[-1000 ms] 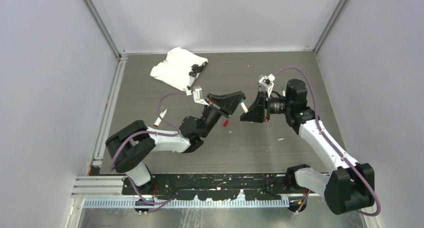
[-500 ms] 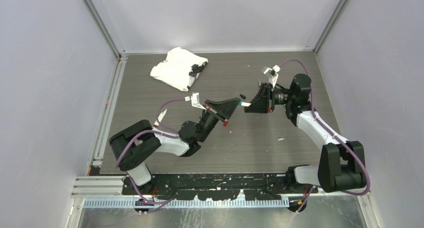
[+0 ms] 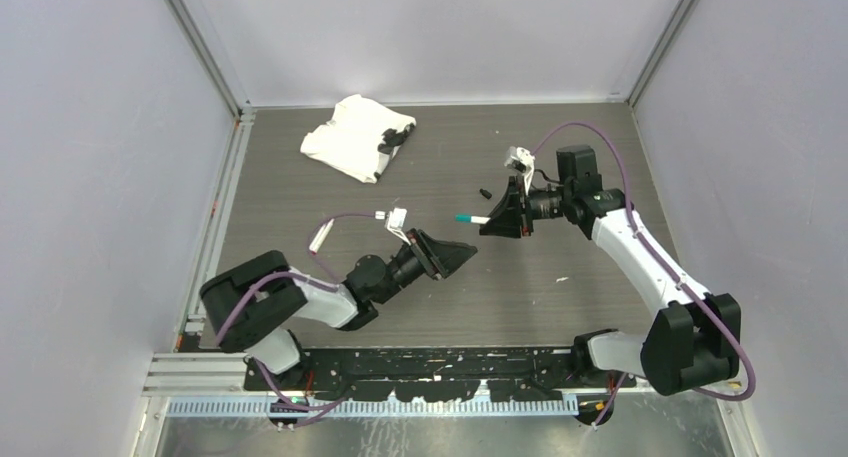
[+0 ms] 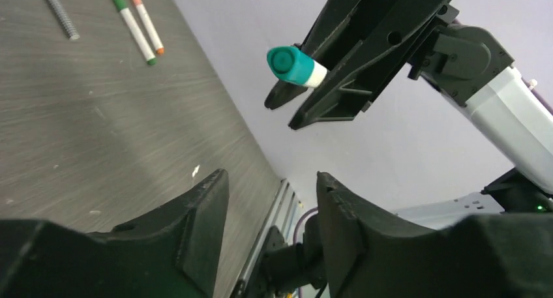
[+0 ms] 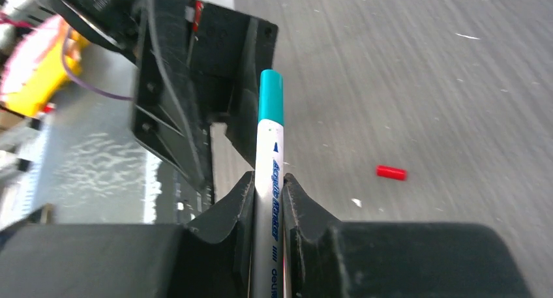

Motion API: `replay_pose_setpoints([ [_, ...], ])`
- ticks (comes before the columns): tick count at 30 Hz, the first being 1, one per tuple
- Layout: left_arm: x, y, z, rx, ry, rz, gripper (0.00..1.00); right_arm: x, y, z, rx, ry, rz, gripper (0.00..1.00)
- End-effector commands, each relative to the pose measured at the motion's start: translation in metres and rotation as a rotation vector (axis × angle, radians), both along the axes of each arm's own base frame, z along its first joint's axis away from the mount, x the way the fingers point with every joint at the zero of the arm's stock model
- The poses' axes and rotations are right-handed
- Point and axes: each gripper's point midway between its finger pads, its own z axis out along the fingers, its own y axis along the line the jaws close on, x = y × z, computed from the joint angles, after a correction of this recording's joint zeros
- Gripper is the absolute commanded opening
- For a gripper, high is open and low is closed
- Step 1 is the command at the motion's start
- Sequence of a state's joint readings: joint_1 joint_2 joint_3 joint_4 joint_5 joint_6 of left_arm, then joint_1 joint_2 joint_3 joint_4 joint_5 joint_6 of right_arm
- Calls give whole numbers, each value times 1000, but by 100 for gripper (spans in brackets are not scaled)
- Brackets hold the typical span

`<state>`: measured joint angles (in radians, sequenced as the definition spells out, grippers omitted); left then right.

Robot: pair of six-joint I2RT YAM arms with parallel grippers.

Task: Insert the pens into the pen caps
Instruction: Press the pen cap onto the pen, then place the pen at the center of the board.

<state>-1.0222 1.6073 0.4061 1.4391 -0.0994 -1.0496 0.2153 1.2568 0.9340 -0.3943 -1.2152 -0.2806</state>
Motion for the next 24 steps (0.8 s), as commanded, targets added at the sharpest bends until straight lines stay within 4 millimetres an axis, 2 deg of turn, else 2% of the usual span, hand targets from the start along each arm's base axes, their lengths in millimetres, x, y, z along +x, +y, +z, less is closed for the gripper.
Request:
replay_pose_setpoints([
  [1,-8,15,15,64,-62,-67,58,13,-19,-25,-143,-77,-45,1],
  [4,-16,20,12,191,-136,-88,63,26,-29,-33,-155,-44,-101,1],
  [6,-21,26,-4,324,-149,-106,63,39,-40,-39,-177,-31,-175,1],
  [11,-22,57,-29,509,-194,-43,64,95,-86,-69,-323,-17,-526,2],
  [14,-18,75,-44,563,-187,23,71,126,-125,-88,-406,6,-774,5],
  [18,-19,86,-59,592,-173,50,72,155,-165,-106,-492,21,-1017,8],
  [24,-21,88,-73,609,-153,41,72,179,-199,-126,-625,4,-1160,11],
])
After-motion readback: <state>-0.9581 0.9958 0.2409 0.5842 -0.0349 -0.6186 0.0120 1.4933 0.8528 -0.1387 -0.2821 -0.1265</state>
